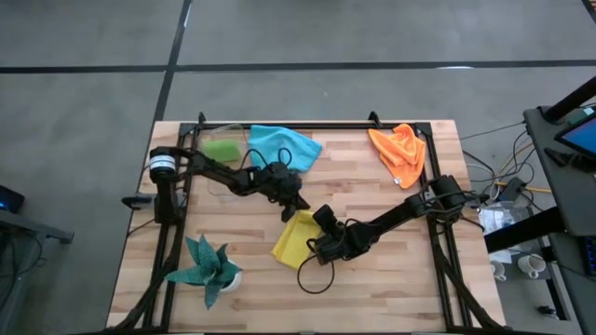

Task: Roll microfiber towels into tight, uniform cylinder then place into a basket
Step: Roll the yellow microfiber towel

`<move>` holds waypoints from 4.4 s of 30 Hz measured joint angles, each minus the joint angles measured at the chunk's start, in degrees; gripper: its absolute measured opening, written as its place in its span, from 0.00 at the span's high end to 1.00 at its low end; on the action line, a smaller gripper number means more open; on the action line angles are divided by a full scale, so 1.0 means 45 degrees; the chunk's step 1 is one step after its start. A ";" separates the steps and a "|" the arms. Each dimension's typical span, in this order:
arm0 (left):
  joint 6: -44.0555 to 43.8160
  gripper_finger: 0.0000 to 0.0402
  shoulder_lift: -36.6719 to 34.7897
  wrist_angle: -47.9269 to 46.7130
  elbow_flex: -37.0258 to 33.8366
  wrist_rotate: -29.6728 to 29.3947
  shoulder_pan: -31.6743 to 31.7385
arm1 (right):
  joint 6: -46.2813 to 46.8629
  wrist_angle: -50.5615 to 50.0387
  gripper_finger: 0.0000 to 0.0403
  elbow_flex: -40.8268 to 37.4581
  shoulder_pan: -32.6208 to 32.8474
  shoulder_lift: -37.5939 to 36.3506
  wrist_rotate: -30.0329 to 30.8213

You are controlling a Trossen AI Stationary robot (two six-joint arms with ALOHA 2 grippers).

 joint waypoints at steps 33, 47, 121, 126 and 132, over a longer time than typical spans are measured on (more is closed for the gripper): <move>0.1977 1.00 -0.0918 -0.3146 -0.0426 -0.1954 -0.1765 | 0.0243 0.0035 0.97 0.0000 0.0005 0.0010 -0.0006; 0.2134 1.00 -0.0860 -0.3349 -0.0431 -0.2562 -0.1765 | 0.2000 -0.0167 0.79 0.0000 0.0005 -0.0657 -0.0089; 0.4134 1.00 -0.0850 -0.3864 -0.0388 -0.3991 -0.1741 | 0.7178 1.1009 0.98 -0.5625 -0.1439 -0.3626 -0.1598; 0.4130 1.00 -0.0850 -0.3860 -0.0387 -0.3986 -0.1741 | 0.7673 1.1166 0.98 -0.5614 -0.1147 -0.3340 -0.1905; 0.4162 1.00 -0.0845 -0.3884 -0.0348 -0.3990 -0.1741 | 0.7908 1.2018 0.98 -0.5625 -0.1103 -0.2473 -0.2182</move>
